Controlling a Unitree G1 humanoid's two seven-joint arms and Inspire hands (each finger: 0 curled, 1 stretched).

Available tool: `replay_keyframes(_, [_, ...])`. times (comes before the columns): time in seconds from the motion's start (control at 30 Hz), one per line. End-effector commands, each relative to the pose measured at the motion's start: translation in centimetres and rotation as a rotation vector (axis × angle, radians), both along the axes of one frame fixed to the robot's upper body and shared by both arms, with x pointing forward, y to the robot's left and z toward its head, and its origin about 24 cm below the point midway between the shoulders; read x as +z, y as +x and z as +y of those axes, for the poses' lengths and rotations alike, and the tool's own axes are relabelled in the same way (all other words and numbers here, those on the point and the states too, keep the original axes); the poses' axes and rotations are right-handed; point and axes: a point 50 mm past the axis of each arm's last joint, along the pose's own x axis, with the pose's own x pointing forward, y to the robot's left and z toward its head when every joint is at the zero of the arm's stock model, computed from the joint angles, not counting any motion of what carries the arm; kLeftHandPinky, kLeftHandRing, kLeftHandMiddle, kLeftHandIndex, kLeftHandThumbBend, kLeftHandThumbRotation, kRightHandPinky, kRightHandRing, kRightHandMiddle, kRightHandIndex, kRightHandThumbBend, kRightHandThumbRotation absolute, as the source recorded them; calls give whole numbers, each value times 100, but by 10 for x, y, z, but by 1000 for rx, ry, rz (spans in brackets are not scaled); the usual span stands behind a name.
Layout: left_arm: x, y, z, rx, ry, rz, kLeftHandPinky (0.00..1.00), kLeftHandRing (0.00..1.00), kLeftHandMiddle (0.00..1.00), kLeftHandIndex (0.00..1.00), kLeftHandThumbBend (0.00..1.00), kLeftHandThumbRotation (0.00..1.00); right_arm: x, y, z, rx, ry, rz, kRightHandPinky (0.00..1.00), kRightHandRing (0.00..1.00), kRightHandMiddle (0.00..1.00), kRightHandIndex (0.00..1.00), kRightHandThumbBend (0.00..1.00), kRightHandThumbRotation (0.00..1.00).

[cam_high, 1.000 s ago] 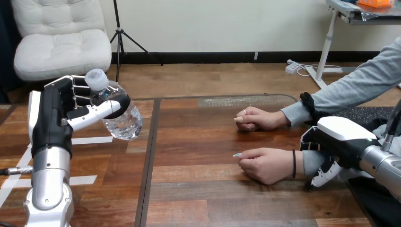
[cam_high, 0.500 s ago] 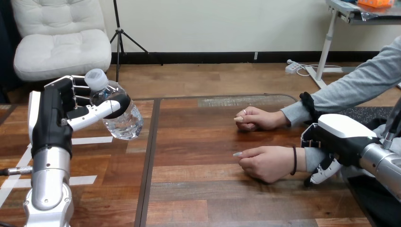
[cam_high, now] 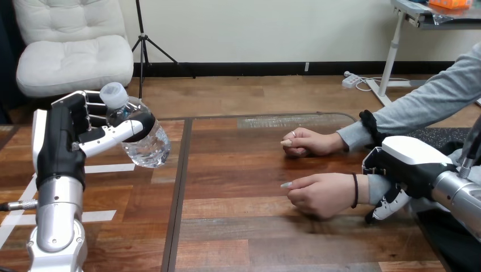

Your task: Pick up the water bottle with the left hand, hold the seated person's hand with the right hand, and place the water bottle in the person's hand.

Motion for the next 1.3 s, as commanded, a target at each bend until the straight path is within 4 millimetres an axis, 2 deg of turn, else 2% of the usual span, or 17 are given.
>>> replay_keyframes(0.0, [32, 5, -5, -25, 20, -142, 36, 42, 45, 43, 78, 0, 19, 16, 10, 15, 11, -74, 19, 24, 31, 32, 86, 0])
replay_keyframes(0.3, [33, 5, -6, -26, 28, -144, 36, 42, 45, 43, 77, 0, 20, 16, 10, 18, 18, -79, 18, 23, 30, 31, 83, 0])
replay_keyframes(1.27, [32, 5, -5, -32, 25, -146, 36, 42, 46, 43, 77, 0, 22, 15, 8, 10, 66, -80, 21, 26, 32, 34, 76, 0])
